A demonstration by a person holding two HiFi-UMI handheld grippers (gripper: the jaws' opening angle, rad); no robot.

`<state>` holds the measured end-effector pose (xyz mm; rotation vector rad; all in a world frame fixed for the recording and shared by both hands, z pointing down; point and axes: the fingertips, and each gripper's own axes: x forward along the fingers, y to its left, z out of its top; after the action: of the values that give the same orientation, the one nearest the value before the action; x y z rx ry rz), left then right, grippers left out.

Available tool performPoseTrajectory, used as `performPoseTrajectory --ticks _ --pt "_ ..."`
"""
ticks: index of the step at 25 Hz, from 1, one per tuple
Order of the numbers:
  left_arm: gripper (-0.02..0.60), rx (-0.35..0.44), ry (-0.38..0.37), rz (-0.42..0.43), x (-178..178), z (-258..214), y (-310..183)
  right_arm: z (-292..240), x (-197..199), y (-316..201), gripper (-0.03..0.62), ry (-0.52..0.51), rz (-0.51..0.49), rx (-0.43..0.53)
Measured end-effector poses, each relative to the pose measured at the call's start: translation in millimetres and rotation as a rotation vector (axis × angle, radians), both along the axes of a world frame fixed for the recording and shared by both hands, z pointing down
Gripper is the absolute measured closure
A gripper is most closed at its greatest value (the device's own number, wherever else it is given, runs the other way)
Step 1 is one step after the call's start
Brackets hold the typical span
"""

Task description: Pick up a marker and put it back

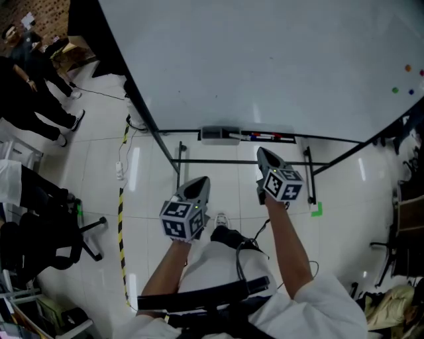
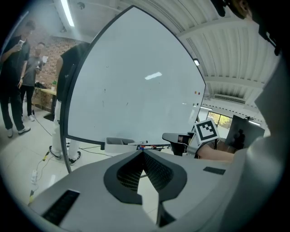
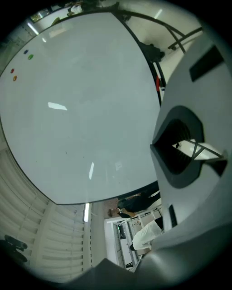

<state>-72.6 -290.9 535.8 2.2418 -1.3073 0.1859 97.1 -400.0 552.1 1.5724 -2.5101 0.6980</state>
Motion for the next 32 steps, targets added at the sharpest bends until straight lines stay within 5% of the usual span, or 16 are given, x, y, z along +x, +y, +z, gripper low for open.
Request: performPoseTrajectory --ticks 17,32 --pt "0.589 0.029 0.066 0.022 -18.2 -8.9 164.2 -18.3 -112.5 270.1 0.592 -0.05 -0.291 -0.102" --pt "0.589 0.047 0.021 -0.008 -1.2 -29.5 203.1 -26.0 -54.9 310.1 0.592 -0.078 -0.213 -0.09"
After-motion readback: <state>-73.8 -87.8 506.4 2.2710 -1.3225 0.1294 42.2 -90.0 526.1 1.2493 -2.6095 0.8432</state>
